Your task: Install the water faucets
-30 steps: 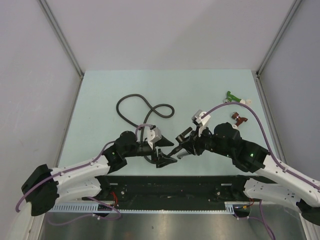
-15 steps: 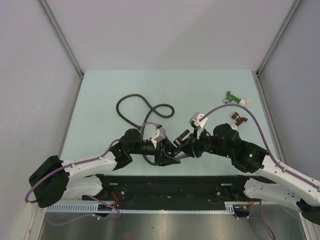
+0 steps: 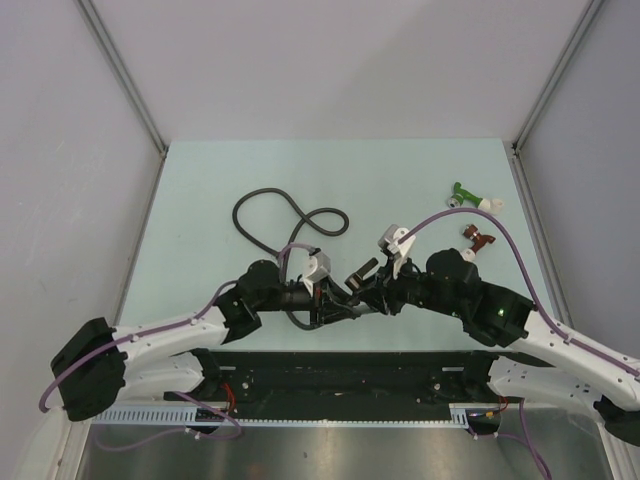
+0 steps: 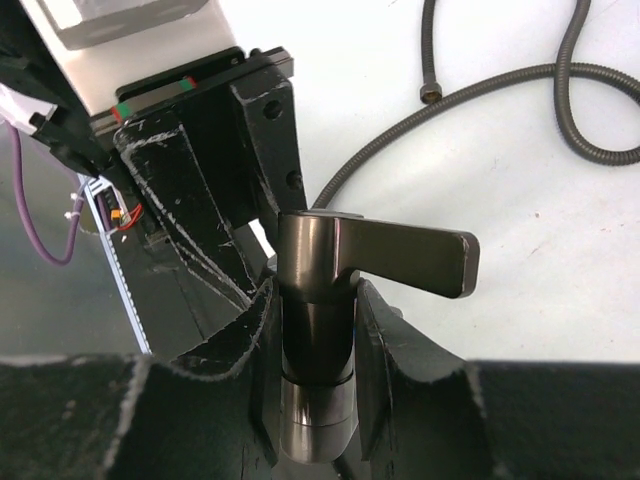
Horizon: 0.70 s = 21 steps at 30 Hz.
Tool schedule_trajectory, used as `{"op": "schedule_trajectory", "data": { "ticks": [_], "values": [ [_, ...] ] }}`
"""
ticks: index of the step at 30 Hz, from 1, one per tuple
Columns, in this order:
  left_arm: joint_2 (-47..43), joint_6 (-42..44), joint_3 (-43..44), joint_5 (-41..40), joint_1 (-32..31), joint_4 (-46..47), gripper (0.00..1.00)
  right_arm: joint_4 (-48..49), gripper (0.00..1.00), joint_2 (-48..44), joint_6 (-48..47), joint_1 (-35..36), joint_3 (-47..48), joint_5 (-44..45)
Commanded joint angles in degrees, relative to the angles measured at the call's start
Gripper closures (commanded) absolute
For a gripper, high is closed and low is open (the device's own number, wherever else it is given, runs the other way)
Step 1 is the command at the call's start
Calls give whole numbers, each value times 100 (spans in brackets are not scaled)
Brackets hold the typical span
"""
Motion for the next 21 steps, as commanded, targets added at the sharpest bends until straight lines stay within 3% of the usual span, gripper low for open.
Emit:
{"op": "schedule_trajectory", "data": {
  "ticks": [1, 5, 7, 8, 12, 17, 21],
  "values": [
    [-529, 494, 281, -1639, -442, -646, 100, 561, 100, -19, 177, 103, 106, 405],
    [-671, 995, 474, -4025, -1216, -1150, 100, 517, 100, 139, 440, 129, 97, 802],
    [-609, 1206, 606, -4733, -1628, -1246, 100, 535, 100, 227, 537, 146, 97, 942],
    [-574, 1303, 650, -5563, -1787, -1264, 100, 526, 100, 262, 642, 155, 97, 1004],
    [21, 2013, 1036, -7603, -2517, -1299, 99, 482, 100, 324, 906, 164, 97, 1268],
    [865, 2638, 1380, -9234, -3133, -888, 100, 394, 100, 359, 1126, 173, 106, 1558],
    [1508, 3804, 1608, -10263, -3511, 61, 100, 342, 100, 429, 1241, 164, 97, 1585]
  ]
}}
